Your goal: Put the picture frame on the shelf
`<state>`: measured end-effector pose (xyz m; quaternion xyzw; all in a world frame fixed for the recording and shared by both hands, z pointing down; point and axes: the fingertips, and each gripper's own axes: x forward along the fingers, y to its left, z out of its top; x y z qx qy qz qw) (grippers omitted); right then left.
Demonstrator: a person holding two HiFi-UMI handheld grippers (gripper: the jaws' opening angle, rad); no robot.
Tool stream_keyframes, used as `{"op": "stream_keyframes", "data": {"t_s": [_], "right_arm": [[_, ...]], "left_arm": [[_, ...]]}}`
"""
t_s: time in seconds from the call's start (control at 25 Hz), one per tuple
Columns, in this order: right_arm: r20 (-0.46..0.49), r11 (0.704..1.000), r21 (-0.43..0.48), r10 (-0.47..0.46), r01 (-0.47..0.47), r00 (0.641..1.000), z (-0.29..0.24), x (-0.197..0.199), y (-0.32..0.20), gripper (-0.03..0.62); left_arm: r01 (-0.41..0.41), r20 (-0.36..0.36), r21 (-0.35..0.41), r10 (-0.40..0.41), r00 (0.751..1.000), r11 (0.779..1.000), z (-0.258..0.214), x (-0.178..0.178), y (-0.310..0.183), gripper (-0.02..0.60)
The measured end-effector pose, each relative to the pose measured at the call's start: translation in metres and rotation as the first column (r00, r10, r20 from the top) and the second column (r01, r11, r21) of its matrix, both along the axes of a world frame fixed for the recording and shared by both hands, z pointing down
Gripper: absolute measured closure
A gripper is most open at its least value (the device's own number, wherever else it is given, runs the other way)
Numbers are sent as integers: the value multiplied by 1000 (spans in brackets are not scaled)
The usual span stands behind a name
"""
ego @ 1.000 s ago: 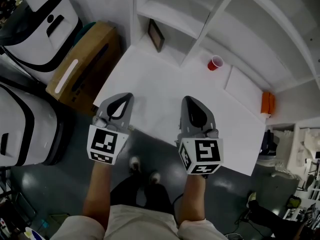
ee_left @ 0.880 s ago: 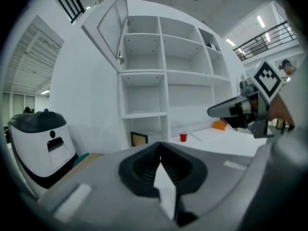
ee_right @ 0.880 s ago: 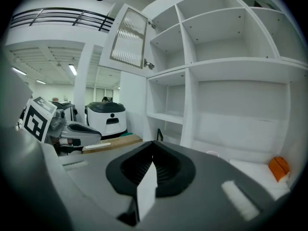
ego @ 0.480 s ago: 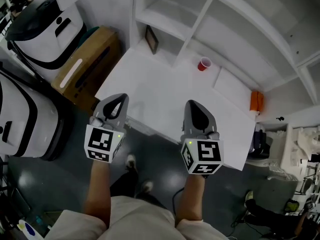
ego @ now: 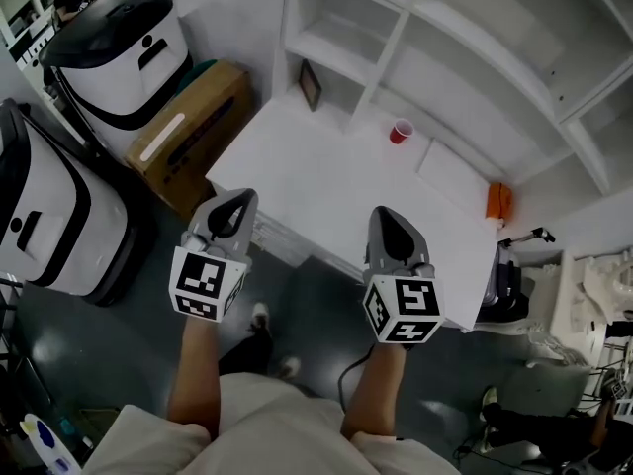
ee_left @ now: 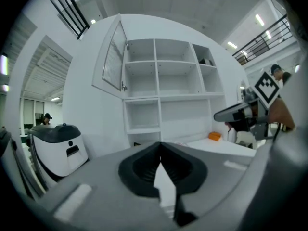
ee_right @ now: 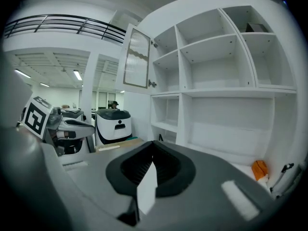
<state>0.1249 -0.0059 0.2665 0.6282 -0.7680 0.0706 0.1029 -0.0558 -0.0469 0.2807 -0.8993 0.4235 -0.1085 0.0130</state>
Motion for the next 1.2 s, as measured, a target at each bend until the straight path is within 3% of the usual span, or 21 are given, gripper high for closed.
{"op": "stream_keyframes", "data": {"t_s": [0.56,0.84,1.2], "right_arm": [[-65,992,85,-89,94,994,-64,-22,94,597],[-97,985,130,-102,114,990,-93,-25,141,597],[-143,973,156,-145,168,979,-110,-37,183,589]], "left_arm": [[-39,-13,100,41,999,994,-60,4,107,578],[-61,35,191,55,998,980,-95,12,151,578],[-85,30,246,80,996,965,-120,9,195,578]]}}
